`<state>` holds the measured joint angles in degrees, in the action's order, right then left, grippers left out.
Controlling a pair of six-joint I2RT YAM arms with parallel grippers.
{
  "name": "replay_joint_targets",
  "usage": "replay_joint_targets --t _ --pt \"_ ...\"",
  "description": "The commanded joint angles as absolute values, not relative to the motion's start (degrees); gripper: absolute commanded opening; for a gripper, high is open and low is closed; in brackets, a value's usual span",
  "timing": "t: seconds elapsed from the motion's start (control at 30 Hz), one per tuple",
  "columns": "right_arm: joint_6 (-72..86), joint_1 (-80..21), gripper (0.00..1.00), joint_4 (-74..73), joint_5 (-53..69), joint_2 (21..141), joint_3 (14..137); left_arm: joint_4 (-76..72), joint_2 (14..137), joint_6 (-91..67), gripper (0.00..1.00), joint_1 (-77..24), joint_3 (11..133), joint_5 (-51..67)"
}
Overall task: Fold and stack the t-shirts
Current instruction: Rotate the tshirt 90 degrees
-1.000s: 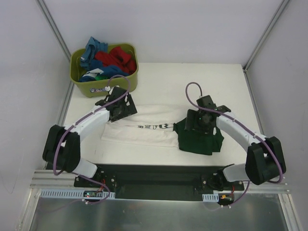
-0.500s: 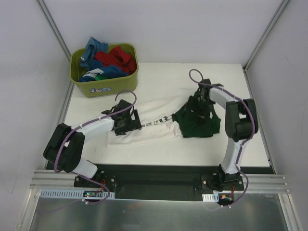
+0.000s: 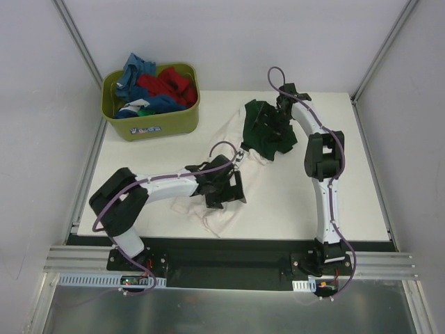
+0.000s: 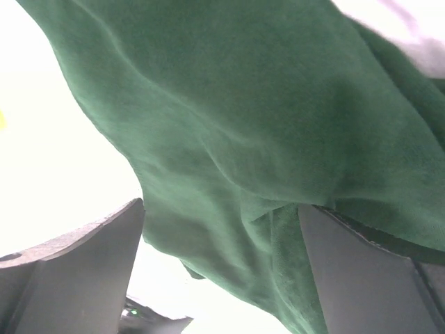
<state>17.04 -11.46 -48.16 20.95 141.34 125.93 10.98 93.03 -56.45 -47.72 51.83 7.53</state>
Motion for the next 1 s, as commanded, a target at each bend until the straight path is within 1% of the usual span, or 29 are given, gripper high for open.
replay_joint_targets --t 0.0,0.1,0.17,0.33,0.43,0.57,0.6,0.7,0.83,0.97 --pt "20.13 -11.52 0.97 -43.43 24.87 144.14 129.11 8.79 99.83 -59.68 0.99 -53.08 59.58 12.65" --pt "18.56 -10.99 0.97 -43.5 24.61 141.08 128.41 8.79 102.13 -59.77 0.99 -55.19 62.31 13.97" --pt "17.15 -10.72 0.97 -44.38 21.64 139.23 128.5 8.88 101.34 -59.85 0.99 -56.24 61.97 13.19" --pt "11.0 -10.37 0.97 -50.09 15.65 132.29 129.81 8.96 95.55 -58.72 0.99 -59.41 59.6 9.41" --pt "8.01 -10.98 0.97 -52.99 11.7 127.1 127.19 9.14 91.24 -56.08 0.99 -60.29 58.19 6.78" --pt "4.75 -14.57 0.97 -54.67 5.9 121.04 120.25 11.77 84.21 -53.0 1.0 -60.29 54.85 1.42" --pt "4.75 -15.2 0.97 -54.49 5.71 119.29 116.93 12.82 81.15 -52.04 0.99 -60.38 54.15 -1.81" --pt "5.27 -18.62 0.97 -53.79 6.06 117.34 112.08 18.27 75.35 -50.9 0.99 -60.21 51.95 -9.19" --pt "6.5 -24.24 0.97 -50.46 8.43 116.72 104.09 24.78 68.39 -50.8 0.99 -59.68 48.36 -15.54" --pt "8.35 -26.89 0.97 -45.97 12.65 116.89 99.15 26.8 62.24 -51.59 0.99 -54.68 42.81 -15.39"
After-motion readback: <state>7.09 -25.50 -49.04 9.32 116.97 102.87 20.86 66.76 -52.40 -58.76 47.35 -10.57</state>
